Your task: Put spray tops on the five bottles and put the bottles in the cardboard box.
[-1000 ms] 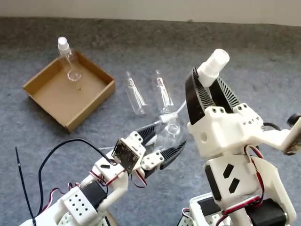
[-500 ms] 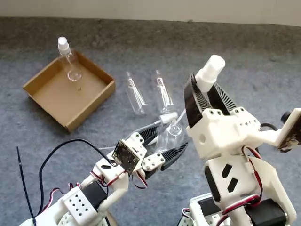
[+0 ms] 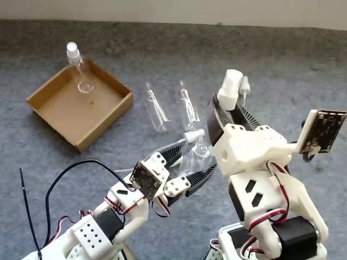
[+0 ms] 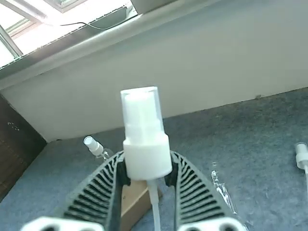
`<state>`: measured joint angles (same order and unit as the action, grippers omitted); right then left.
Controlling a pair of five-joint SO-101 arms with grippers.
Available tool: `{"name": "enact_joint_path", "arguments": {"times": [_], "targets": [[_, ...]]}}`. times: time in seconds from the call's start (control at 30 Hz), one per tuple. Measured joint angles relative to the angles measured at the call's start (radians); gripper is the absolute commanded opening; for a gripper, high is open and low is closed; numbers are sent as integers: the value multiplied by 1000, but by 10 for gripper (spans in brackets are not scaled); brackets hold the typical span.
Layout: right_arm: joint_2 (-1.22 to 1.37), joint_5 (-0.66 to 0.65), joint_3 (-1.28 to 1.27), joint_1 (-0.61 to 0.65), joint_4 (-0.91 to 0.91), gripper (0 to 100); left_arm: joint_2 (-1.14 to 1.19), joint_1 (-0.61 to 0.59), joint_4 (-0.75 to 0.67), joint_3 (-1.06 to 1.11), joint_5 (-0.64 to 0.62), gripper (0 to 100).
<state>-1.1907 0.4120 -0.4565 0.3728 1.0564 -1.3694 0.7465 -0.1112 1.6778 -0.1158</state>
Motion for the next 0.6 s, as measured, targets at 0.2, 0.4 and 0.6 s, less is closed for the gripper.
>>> {"name": "enact_joint_path", "arguments": {"times": [0.2, 0.4, 0.6], "targets": [[0, -95, 0, 0, -5, 6, 0, 0, 0, 0, 0, 66], [0, -106, 0, 0, -12, 5, 0, 0, 0, 0, 0, 66], [2, -110, 0, 0, -75, 5, -2, 0, 0, 0, 0, 66]]}}
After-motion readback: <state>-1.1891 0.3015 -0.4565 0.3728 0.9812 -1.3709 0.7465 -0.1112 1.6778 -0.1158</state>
